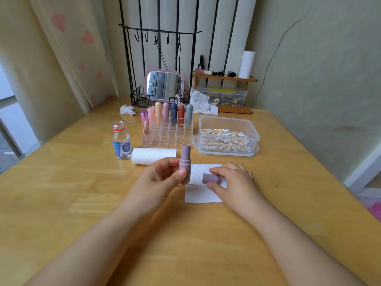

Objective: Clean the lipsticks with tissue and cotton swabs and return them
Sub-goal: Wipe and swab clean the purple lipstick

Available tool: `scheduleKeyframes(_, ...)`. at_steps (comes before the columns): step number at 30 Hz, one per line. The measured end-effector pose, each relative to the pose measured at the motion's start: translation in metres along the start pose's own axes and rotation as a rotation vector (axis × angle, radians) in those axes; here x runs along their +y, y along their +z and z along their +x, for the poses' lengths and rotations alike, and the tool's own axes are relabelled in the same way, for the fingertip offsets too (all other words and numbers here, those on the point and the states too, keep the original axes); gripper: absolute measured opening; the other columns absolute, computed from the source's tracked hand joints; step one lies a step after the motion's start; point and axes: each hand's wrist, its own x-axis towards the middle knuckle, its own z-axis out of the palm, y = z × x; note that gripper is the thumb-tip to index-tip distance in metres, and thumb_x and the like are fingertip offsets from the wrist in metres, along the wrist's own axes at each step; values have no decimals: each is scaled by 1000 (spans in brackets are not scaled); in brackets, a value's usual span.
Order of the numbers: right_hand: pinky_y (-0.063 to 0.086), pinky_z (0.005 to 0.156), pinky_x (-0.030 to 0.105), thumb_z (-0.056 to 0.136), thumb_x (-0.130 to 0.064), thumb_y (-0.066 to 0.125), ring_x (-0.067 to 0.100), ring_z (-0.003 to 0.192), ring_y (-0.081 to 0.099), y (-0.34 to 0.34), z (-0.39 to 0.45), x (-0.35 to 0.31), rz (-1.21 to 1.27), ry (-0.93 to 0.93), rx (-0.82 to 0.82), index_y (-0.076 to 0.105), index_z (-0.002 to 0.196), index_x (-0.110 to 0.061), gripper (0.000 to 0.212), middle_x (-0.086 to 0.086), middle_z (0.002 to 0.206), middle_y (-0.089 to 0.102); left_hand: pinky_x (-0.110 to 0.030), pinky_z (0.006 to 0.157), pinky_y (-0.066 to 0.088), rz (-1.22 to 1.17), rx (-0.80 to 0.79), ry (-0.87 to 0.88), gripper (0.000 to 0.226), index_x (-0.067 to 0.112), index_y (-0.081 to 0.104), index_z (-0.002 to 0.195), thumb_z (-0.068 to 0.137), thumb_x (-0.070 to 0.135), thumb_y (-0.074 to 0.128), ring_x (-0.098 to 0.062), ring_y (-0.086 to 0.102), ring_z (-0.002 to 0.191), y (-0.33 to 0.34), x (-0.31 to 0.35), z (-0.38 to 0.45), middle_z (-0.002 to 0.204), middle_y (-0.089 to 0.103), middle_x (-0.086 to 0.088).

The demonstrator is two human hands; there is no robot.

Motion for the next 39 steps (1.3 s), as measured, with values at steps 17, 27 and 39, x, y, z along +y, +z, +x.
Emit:
scheduleKeyframes(17,53,86,29,90,-10,60,17,92,68,-16,-39,-63,1237,48,-100,61,103,-14,13,6,96,73,-24,71,52,-272,-21,-47,26,5,68,97,74,17,66,-20,64,84,5,9,-6,93,68,-12)
scheduleKeyframes(27,53,75,24,87,-9,61,9,78,67,-17,-41,-64,1249,18,-107,60,100,-11,13,2,87,73,-35,76,46,-282,-34,-16,22,14,75,96,77,23,67,-19,59,80,-8,18,-3,86,66,-9)
scheduleKeyframes(39,49,71,21,79,-25,56,5,70,59,-11,-46,-69,1294,-4,-109,60,100,-14,23,-8,77,68,-27,65,49,-325,-212,25,36,10,72,97,72,34,77,-18,59,74,-8,20,-6,89,67,-5)
